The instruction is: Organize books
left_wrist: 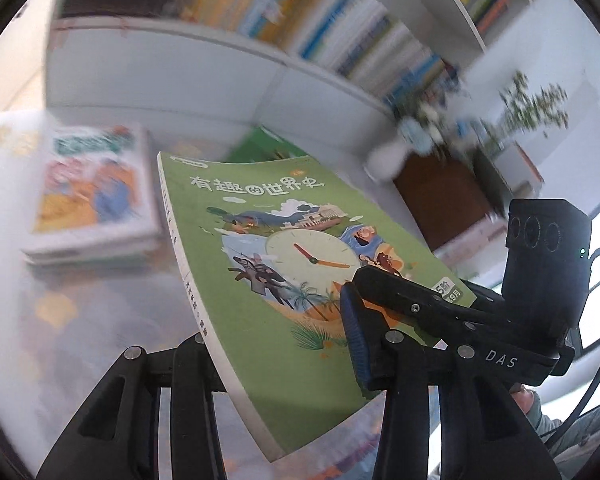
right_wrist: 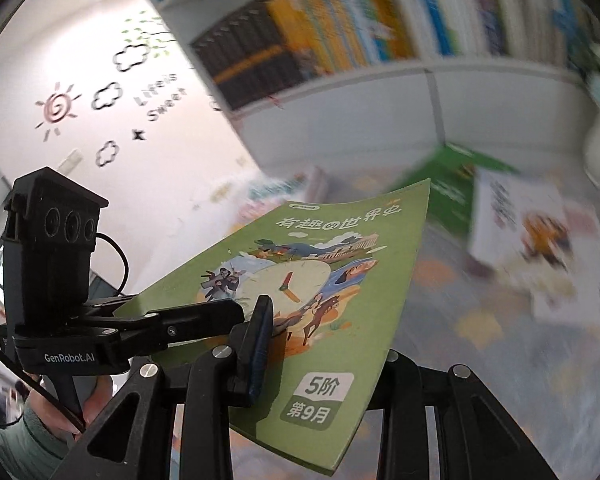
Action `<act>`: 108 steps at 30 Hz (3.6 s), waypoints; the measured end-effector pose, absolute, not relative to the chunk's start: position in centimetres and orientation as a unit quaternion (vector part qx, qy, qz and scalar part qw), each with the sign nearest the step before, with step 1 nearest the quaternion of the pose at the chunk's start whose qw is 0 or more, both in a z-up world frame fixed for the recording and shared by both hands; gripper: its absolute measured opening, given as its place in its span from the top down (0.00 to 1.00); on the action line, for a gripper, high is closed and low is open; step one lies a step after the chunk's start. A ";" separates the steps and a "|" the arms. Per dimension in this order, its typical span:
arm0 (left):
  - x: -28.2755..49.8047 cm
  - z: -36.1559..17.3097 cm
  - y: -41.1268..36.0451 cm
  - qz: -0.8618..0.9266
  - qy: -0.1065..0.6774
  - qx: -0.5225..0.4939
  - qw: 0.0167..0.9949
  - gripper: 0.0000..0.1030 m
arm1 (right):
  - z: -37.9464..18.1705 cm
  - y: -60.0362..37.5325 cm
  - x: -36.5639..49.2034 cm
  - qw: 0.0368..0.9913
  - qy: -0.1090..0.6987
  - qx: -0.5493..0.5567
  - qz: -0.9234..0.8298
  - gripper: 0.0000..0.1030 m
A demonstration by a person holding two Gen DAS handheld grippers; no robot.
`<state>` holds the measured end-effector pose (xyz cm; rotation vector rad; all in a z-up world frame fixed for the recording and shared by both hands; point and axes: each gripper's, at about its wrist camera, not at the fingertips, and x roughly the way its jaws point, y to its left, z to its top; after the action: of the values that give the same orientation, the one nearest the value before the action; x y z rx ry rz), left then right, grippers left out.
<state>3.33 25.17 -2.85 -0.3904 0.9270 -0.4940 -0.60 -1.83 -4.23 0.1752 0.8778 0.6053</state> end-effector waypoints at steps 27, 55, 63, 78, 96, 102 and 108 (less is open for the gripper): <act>17.9 -13.7 41.3 -0.140 0.475 -0.287 0.820 0.56 | -12.6 15.6 19.5 0.795 0.490 0.127 0.332 0.67; 7.5 -6.3 32.9 -0.066 0.426 -0.193 0.882 0.51 | -15.3 6.8 5.7 0.747 0.597 0.104 0.274 0.41; 6.3 -2.8 17.2 -0.168 0.434 -0.119 0.877 0.50 | -13.2 -6.7 0.1 0.784 0.568 0.192 0.162 0.35; 2.6 3.2 0.8 -0.207 0.403 -0.033 0.891 0.30 | -5.5 -22.5 -3.9 0.839 0.487 0.212 0.119 0.25; 12.4 -8.7 0.5 -0.124 0.489 -0.028 0.863 0.30 | -7.9 -25.4 3.7 0.869 0.489 0.056 0.053 0.24; 17.0 -12.1 0.7 -0.116 0.510 -0.039 0.851 0.32 | -11.1 -25.9 10.0 0.852 0.518 0.056 0.044 0.24; 20.0 -15.1 0.1 -0.119 0.525 -0.047 0.842 0.32 | -13.4 -26.0 15.4 0.845 0.529 0.067 0.041 0.25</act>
<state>20.04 0.06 -15.11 -0.1000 1.1082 -0.2510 15.44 -25.98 -13.40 0.1414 1.1156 0.0870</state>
